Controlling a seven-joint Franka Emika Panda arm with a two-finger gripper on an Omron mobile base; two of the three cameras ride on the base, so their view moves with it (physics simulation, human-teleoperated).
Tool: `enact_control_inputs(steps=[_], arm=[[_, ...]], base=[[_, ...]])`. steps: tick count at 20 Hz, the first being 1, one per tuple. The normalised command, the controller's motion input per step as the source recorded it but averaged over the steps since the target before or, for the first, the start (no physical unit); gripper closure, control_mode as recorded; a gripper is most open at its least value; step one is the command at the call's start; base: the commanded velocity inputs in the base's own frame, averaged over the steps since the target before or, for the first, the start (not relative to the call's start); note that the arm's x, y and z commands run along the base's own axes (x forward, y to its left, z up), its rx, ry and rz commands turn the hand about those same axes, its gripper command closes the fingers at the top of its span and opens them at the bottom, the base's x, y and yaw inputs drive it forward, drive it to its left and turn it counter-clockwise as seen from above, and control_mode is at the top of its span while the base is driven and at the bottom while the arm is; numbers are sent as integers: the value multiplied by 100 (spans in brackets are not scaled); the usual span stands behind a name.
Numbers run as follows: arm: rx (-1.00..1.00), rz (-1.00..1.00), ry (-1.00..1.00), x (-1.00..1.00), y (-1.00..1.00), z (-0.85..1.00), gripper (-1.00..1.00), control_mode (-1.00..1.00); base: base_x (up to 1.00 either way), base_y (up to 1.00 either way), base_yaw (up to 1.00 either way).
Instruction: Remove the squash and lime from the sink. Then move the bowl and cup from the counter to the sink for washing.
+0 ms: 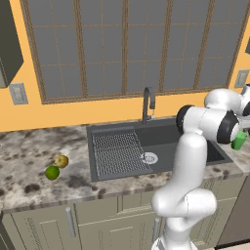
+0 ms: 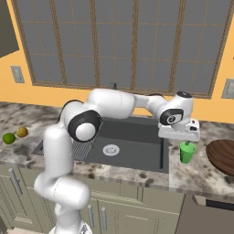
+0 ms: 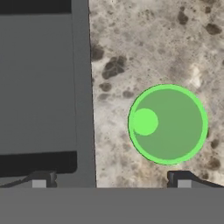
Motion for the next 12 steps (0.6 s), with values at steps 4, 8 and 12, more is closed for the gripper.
enact_control_inputs(steps=[4,8,12], arm=[[0,0,0,20,-12,-14,-100,-100],[0,0,0,19,-9,-15,-100,-100],[0,0,0,19,-8,-15,-100,-100]], base=[[0,0,0],[0,0,0],[0,0,0]])
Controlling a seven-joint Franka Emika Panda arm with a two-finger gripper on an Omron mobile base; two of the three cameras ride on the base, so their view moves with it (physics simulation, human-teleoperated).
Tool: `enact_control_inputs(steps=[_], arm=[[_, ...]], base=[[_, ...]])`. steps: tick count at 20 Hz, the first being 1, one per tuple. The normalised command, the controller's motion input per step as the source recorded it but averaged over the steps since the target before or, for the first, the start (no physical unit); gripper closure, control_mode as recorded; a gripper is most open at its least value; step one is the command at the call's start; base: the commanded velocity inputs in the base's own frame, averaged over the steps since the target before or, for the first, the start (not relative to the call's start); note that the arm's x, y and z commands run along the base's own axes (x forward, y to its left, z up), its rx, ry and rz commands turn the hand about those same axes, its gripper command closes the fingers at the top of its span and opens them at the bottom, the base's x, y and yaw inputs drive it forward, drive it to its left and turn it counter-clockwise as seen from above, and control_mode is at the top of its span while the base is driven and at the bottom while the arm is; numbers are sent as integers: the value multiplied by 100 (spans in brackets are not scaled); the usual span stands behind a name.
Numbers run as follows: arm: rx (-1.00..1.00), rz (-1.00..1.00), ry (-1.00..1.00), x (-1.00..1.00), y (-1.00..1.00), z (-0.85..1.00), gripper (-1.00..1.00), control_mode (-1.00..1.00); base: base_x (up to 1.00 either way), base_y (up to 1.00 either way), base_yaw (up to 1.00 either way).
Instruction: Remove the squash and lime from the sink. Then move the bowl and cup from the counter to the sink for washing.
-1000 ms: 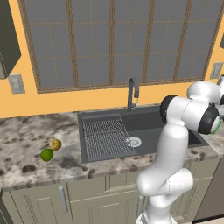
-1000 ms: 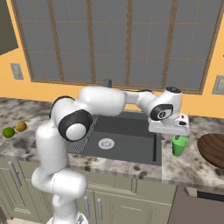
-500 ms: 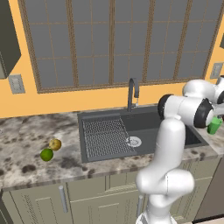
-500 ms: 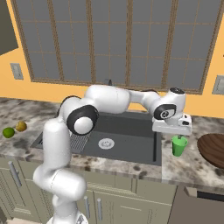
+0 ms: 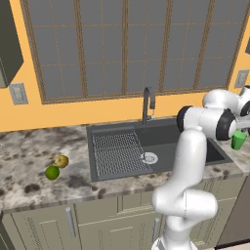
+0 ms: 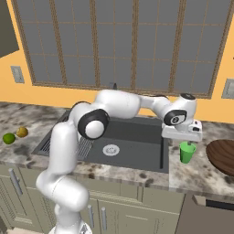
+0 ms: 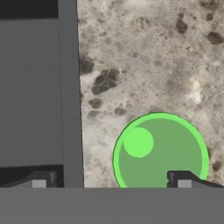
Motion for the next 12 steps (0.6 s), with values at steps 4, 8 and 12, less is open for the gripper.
enact_control_inputs(steps=[4,8,12], arm=[[0,0,0,16,-9,-17,-100,-100],[0,0,0,10,-8,-20,-100,-100],[0,0,0,10,-9,-18,-100,-100]], base=[[0,0,0],[0,0,0],[0,0,0]])
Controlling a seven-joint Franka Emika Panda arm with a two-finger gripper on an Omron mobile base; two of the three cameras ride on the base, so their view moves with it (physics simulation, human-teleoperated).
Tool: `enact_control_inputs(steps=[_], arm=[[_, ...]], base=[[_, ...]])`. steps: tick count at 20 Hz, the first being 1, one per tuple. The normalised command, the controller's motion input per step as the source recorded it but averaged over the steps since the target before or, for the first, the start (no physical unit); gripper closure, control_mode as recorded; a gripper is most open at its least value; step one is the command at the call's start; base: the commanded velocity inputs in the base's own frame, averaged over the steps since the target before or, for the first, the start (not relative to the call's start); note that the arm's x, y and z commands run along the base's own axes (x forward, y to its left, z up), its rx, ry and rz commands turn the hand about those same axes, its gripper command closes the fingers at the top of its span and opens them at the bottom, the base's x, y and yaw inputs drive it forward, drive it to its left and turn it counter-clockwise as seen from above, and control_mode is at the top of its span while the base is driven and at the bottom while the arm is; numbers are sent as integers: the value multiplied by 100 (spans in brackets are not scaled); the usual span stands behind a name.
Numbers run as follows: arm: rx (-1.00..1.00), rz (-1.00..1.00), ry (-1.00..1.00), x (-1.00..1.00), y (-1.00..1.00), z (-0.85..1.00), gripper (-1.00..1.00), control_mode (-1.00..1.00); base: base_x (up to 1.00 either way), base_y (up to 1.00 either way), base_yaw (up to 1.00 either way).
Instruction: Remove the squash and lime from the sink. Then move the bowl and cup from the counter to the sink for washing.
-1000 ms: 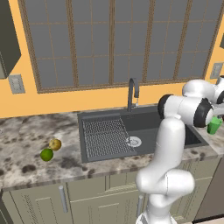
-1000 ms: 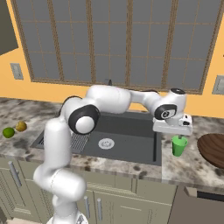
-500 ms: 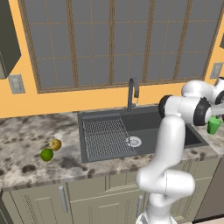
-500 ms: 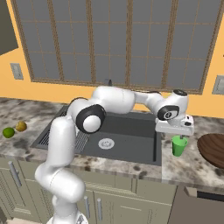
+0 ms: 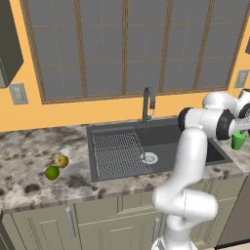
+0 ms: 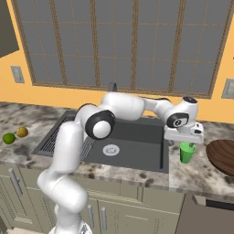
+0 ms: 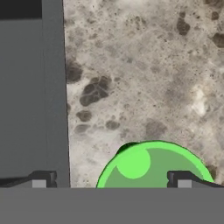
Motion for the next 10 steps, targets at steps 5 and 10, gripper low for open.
enact_control_inputs(steps=[5,10], arm=[[0,0,0,8,-7,-17,-100,-100],[0,0,0,4,-3,-18,-100,-100]], base=[[0,0,0],[0,0,0]])
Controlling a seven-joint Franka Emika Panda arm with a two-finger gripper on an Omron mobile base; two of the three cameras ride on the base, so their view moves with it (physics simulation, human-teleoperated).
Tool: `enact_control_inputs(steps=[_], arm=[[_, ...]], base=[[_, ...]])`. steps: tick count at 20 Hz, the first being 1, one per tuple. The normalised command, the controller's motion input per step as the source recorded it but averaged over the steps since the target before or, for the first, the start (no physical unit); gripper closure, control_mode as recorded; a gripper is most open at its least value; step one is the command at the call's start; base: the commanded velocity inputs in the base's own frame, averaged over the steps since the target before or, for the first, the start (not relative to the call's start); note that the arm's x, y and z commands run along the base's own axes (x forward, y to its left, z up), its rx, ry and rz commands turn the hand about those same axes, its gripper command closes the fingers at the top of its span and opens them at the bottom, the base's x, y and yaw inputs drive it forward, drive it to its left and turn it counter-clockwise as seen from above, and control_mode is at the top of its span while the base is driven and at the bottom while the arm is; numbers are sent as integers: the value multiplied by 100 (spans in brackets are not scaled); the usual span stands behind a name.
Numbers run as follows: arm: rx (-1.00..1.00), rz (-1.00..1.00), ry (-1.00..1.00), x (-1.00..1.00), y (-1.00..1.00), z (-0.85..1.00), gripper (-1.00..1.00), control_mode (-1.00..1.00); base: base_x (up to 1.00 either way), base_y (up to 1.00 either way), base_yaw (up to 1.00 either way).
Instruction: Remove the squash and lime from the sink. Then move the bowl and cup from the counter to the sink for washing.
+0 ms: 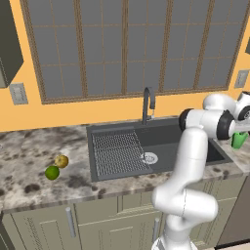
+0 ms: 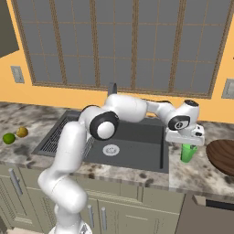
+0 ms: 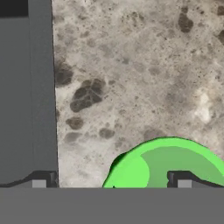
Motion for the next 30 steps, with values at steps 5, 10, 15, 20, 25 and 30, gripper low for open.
enact_control_inputs(steps=[5,10,15,20,25,30], arm=[[0,0,0,-6,0,-21,100,-100],[0,0,0,-15,5,-16,100,-100],[0,2,0,-9,12,-1,100,-100],[0,6,-10,-16,25,14,100,-100],[-1,11,-14,-16,41,28,100,-100],[-6,19,-8,-8,52,25,100,-100]], base=[[0,0,0],[0,0,0],[0,0,0],[0,0,0],[0,0,0],[0,0,0]])
